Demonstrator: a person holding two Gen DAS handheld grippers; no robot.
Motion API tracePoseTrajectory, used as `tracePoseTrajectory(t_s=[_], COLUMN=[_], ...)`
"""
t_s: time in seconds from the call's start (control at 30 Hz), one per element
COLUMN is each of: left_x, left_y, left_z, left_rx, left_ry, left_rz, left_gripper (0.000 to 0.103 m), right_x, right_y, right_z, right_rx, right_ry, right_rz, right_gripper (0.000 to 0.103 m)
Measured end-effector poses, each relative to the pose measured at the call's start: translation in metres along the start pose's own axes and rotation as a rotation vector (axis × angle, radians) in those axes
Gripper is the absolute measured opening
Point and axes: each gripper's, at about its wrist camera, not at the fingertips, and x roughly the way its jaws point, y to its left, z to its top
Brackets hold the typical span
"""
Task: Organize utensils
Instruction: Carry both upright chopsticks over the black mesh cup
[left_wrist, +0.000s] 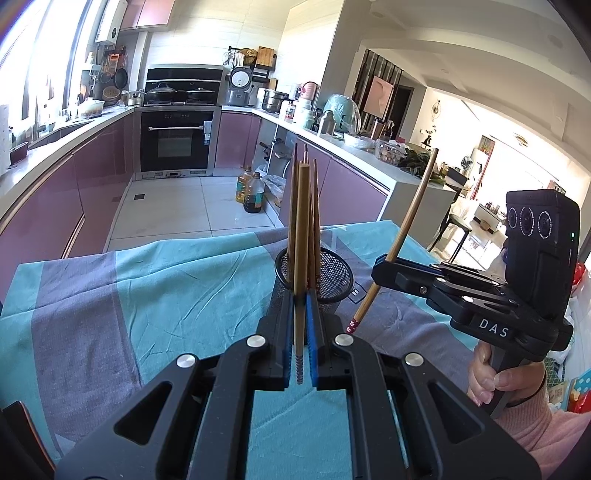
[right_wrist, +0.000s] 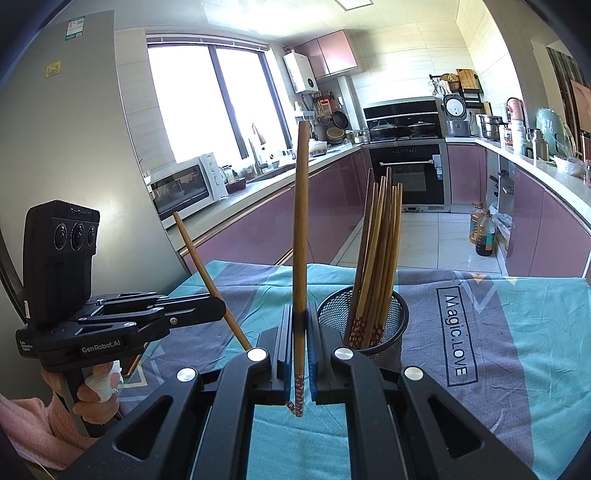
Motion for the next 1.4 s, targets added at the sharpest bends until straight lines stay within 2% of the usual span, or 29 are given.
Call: tracePoseTrajectory(t_s=[1.4], left_x=[-0.008], left_y=[-0.006], left_z=[0.013], left_rx=[0.031], left_ry=[-0.023], left_rz=[-0.029], left_gripper=[0.007], right_x=[0.003], right_y=[-0.004], right_z=[0.011], right_rx=[-0.006], right_ry=[-0.021], right_rz=[-0.005], right_gripper=[0.006])
